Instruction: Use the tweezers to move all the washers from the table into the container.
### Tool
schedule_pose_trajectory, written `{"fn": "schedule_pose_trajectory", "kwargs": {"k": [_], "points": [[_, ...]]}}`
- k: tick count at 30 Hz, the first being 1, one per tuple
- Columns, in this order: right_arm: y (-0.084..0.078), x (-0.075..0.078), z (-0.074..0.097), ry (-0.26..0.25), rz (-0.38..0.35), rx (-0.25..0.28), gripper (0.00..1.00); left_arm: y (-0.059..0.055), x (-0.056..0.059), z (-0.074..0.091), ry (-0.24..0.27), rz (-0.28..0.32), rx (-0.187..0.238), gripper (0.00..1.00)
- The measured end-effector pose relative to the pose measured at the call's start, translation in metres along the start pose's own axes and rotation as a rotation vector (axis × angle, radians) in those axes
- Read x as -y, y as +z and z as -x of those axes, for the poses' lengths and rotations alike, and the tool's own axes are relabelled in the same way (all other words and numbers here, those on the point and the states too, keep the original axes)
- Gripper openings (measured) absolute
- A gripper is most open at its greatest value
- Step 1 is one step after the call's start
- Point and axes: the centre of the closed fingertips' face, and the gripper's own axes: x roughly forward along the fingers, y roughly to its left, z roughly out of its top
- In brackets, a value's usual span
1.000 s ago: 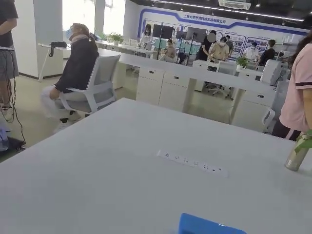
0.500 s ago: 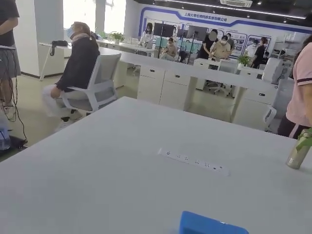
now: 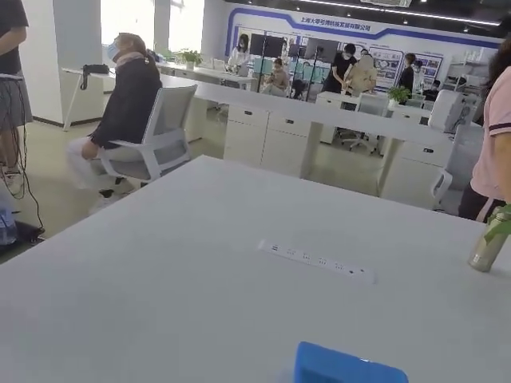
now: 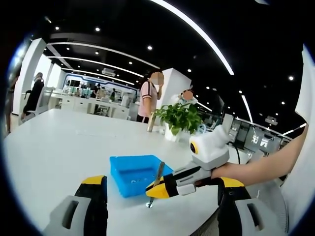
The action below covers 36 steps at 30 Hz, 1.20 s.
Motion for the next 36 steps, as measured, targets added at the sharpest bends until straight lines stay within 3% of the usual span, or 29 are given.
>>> {"fn": "schedule_pose_trajectory", "kwargs": {"k": [8, 15, 23, 36], "points": [[-0.002, -0.005, -0.007, 0.009, 0.159, -0.008, 0.04, -0.011, 0.004, -0.004, -0.022, -0.012, -0.062, 0.93], [-0.004, -0.008, -0.007, -0.003, 0.210, -0.016, 0.04, -0.015, 0.002, -0.004, -0.013, -0.013, -0.082, 0.92], [-0.007, -0.008, -0.005, -0.012, 0.229, -0.017, 0.04, -0.017, -0.001, -0.003, 0.001, -0.026, -0.094, 0.91], [-0.007, -0.004, -0.005, -0.023, 0.185, -0.006, 0.03, -0.023, -0.004, -0.003, 0.006, -0.037, -0.124, 0.88]]}}
